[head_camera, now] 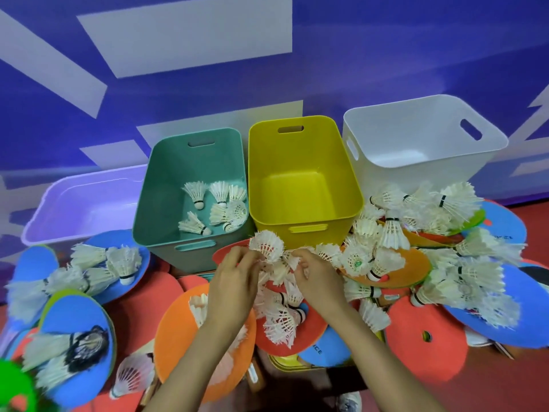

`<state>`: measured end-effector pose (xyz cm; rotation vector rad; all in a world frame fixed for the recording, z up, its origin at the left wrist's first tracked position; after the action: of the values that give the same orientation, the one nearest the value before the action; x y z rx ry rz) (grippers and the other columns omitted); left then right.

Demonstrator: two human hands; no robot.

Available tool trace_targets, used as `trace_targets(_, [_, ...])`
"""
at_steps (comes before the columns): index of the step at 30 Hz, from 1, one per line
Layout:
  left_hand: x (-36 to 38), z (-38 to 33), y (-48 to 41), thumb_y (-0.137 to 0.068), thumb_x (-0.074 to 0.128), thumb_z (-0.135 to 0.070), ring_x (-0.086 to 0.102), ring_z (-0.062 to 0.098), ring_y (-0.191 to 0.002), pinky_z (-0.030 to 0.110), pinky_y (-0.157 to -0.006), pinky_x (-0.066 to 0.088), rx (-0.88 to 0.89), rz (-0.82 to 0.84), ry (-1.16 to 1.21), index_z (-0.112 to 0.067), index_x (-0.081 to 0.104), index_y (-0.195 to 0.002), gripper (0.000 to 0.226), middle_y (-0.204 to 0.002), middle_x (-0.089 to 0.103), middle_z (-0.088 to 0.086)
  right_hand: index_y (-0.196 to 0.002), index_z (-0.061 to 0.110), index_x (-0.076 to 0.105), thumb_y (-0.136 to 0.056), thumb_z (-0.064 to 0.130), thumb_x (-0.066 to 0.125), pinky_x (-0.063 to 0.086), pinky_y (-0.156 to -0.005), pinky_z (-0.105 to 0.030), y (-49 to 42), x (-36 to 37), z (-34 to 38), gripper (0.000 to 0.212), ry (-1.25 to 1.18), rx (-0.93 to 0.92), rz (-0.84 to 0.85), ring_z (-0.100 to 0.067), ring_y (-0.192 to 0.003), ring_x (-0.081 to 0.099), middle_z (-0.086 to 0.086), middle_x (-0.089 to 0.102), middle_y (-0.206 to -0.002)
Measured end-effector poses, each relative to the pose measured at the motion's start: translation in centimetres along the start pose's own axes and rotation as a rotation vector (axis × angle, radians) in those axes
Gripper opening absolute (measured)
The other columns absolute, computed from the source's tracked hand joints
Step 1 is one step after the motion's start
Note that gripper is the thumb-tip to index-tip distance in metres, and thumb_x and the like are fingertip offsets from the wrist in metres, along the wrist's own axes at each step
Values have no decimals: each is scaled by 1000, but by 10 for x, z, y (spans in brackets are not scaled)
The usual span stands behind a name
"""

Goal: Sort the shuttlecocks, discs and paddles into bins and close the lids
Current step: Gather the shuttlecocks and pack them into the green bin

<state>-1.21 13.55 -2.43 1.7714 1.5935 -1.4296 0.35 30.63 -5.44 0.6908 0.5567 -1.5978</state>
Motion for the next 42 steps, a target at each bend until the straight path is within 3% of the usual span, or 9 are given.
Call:
trace_targets(7, [-40,-15,-8,-92,54,-16,53,7,-82,18,-72,42,-44,-254,200,-10,66,-97,15,-96,56,-1,-106,19,65,-85,29,66,48,-72,-25,5,-14,17,23,-160,-1,-135,-9,-86,60,3,66,-93])
trace_targets(11, [-53,2,-30,-91,53,-18,54,11,-87,25,-74,46,-99,-351,191,-9,67,-95,17,-97,55,2,-98,22,65,-85,21,67,46,-67,-19,9,-35,34,13,-227,-106,-219,-2,-80,59,13,61,-82])
trace_targets(14, [-59,28,-48,-91,55,-16,58,19,-90,35,-71,50,-195,-346,154,-14,66,-97,12,-101,54,0,-94,22,67,-85,13,67,42,-70,-9,9,-50,55,13,-266,-218,-324,1,-82,58,24,58,-84])
trace_targets(19, [-63,76,-73,-94,51,-22,60,30,-92,37,-69,45,-376,-124,-124,-18,65,-103,17,-107,57,4,-98,11,68,-85,8,62,44,-74,-10,-24,-51,91,14,-256,-384,-431,-3,-84,57,11,64,-91])
trace_targets(23, [-57,108,-93,-95,44,-20,59,37,-87,35,-64,38,-416,86,-314,-13,64,-102,22,-101,57,11,-101,14,67,-89,12,61,49,-74,-22,-66,-28,113,14,-179,-358,-306,-6,-83,60,3,69,-96])
trace_targets(28, [-43,145,-129,-89,42,-6,58,37,-97,36,-71,41,-495,321,-323,-7,59,-109,26,-110,59,15,-114,19,62,-92,20,57,51,-81,-37,-113,4,138,22,-5,-284,-92,-17,-96,62,0,66,-111])
trace_targets(32, [-32,163,-143,-91,40,-4,51,38,-115,40,-88,43,-574,588,-244,-14,14,-148,64,-137,40,20,-129,20,51,-94,22,52,47,-86,-34,-147,28,159,35,209,-252,53,-24,-110,57,-3,60,-126])
trace_targets(38, [-48,166,-122,-94,48,-17,51,32,-119,37,-94,41,-437,489,-135,-13,39,-138,45,-141,38,10,-148,23,23,-93,13,49,41,-101,-39,-197,69,170,61,383,-218,278,-29,-129,42,-7,38,-148])
trace_targets(42, [-60,166,-101,-92,52,-16,50,25,-118,32,-96,40,-341,255,-5,-16,50,-132,40,-134,47,3,-149,33,-3,-94,5,44,6,-116,-52,-211,83,178,78,447,-188,372,-24,-146,-1,-5,0,-159])
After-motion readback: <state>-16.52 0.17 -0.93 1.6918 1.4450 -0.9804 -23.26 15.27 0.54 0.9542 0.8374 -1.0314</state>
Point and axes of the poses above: each hand's wrist, its own y-axis away from the middle knuckle, its own x-axis out of the palm, z = x × y, the point moved 1 cm from there along -y, towards the middle knuckle
